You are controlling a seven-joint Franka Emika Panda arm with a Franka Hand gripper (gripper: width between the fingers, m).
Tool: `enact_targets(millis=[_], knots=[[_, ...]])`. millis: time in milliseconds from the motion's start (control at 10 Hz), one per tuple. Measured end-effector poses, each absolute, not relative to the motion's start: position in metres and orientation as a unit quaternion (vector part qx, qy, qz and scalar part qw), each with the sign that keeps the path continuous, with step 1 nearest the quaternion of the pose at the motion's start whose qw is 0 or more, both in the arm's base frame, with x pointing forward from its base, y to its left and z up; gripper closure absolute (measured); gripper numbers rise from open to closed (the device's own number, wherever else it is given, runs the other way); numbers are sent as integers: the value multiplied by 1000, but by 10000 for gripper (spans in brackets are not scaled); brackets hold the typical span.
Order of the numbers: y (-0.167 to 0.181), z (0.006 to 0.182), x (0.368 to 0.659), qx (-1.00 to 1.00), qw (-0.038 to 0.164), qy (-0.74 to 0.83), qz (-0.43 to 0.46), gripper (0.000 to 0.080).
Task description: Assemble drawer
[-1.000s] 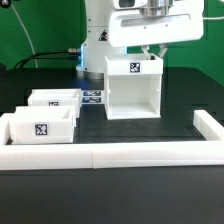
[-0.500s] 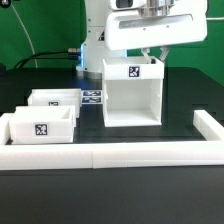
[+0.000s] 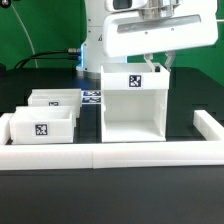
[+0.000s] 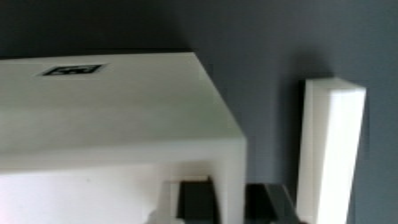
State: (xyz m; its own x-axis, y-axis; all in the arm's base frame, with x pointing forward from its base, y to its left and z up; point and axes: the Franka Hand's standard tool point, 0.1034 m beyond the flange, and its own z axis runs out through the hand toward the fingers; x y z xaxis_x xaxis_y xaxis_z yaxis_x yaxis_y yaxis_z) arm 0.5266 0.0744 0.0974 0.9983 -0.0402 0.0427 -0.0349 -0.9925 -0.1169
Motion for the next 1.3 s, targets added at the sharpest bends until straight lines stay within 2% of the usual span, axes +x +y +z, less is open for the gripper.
enact_targets(millis=[500, 900, 1300], knots=[[84, 98, 580, -996, 67, 30, -56, 755], [84, 99, 581, -995, 68, 42, -59, 755], [88, 100, 582, -987, 75, 134, -55, 754]])
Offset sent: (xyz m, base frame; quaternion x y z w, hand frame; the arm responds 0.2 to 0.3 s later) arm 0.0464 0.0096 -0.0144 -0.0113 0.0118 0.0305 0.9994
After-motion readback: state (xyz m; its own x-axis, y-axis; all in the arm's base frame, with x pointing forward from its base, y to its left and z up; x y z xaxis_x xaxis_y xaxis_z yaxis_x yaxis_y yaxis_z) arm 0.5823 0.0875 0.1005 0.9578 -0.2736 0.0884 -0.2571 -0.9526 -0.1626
